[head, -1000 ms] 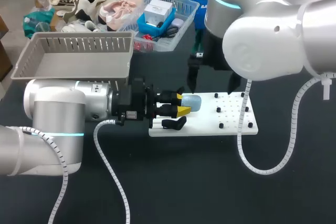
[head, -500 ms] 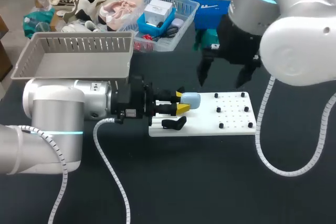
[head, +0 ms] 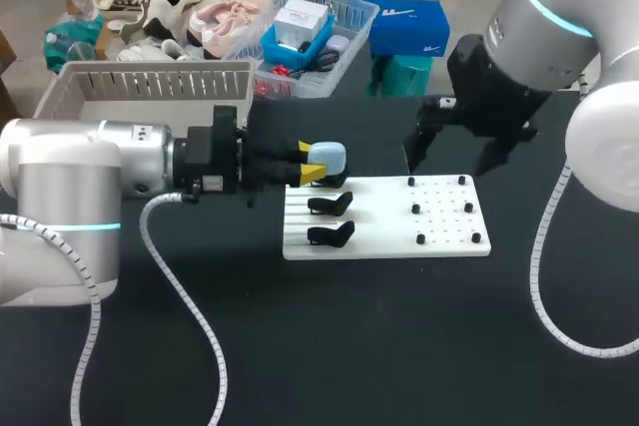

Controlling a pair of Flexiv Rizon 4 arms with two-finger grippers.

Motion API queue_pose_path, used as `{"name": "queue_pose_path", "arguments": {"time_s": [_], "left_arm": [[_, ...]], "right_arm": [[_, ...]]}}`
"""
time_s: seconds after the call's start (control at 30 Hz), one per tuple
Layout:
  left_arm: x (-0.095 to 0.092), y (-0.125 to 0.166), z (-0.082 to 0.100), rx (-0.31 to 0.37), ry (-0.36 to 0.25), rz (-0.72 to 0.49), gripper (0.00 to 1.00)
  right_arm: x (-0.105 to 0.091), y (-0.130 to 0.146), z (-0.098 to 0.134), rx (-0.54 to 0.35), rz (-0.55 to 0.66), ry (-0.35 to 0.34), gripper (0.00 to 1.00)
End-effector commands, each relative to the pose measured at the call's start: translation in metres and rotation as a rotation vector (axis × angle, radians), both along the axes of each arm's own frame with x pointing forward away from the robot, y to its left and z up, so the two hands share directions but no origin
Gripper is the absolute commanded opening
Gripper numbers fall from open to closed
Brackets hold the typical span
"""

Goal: Pick up each earbud case from the left stands, insert the matching earbuds, close the lid, and place the case in the box.

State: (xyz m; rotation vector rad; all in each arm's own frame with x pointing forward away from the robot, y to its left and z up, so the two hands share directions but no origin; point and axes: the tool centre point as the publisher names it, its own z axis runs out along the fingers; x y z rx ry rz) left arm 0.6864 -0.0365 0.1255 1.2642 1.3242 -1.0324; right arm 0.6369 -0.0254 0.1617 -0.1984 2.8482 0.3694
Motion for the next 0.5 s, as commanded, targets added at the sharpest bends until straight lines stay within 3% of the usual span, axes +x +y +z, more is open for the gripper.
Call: {"name": "queue_pose_path", "arguments": {"time_s": [0.03,0.17,0.5], "left_arm": [[-0.005,0.018,0.023,0.056,-0.024,0.028,0.0],[0.004,0.04,0.036,0.105,-0.035,0.074,0.0],[0.035,0.1,0.043,0.148,0.068,0.247,0.0]], "right_arm": [[-0.006,-0.001,-0.003,0.033,-0.045,-0.16,1.0],[-0.006,-0.001,-0.003,0.033,-0.045,-0.16,1.0],[-0.006,-0.001,-0.003,0.033,-0.045,-0.16,1.0]]}}
